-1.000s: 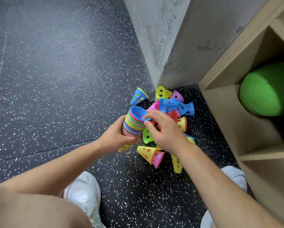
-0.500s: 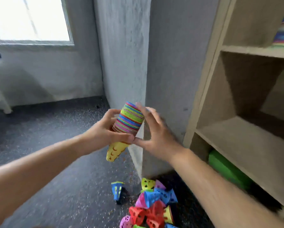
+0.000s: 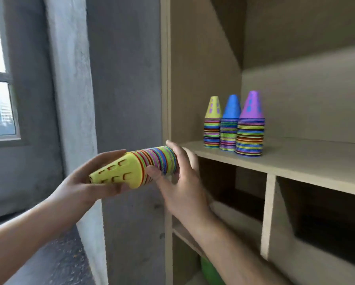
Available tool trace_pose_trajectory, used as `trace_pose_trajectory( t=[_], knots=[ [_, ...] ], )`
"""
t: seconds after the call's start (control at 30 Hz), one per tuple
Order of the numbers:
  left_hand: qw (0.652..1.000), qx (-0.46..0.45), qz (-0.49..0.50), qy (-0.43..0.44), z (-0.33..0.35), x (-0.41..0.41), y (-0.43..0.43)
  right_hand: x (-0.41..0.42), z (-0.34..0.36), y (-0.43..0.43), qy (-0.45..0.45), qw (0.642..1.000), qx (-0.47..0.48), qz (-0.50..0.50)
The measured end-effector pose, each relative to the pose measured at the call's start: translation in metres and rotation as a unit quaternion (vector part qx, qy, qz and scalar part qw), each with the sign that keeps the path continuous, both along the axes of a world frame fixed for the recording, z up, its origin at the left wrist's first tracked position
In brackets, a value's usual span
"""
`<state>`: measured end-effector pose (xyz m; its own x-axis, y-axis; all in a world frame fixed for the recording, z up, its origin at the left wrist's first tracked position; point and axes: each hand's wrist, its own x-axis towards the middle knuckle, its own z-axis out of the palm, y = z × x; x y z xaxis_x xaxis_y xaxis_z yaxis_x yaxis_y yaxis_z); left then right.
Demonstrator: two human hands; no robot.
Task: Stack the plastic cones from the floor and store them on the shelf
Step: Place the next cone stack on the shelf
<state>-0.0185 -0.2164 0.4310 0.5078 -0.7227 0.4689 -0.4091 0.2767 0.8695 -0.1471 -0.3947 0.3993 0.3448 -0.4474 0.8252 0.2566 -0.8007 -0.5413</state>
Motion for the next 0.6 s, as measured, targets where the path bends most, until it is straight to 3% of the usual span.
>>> trace_pose_trajectory(
  t=[0.23, 0.4, 0.6],
  knots=[
    [0.995, -0.081, 0.029, -0.042, 0.073, -0.064, -0.093, -0.076, 0.048, -0.06, 0.069, 0.986, -0.086, -0.124],
    [0.997, -0.03, -0.017, -0.075, 0.112, -0.108, -0.177, -0.121, 0.069, -0.097, 0.125, 0.959, -0.051, -0.25],
    [0.981, 0.075, 0.04, -0.172, 0.118, -0.122, -0.243, -0.137, 0.064, -0.116, 0.229, 0.895, -0.042, -0.38]
  ],
)
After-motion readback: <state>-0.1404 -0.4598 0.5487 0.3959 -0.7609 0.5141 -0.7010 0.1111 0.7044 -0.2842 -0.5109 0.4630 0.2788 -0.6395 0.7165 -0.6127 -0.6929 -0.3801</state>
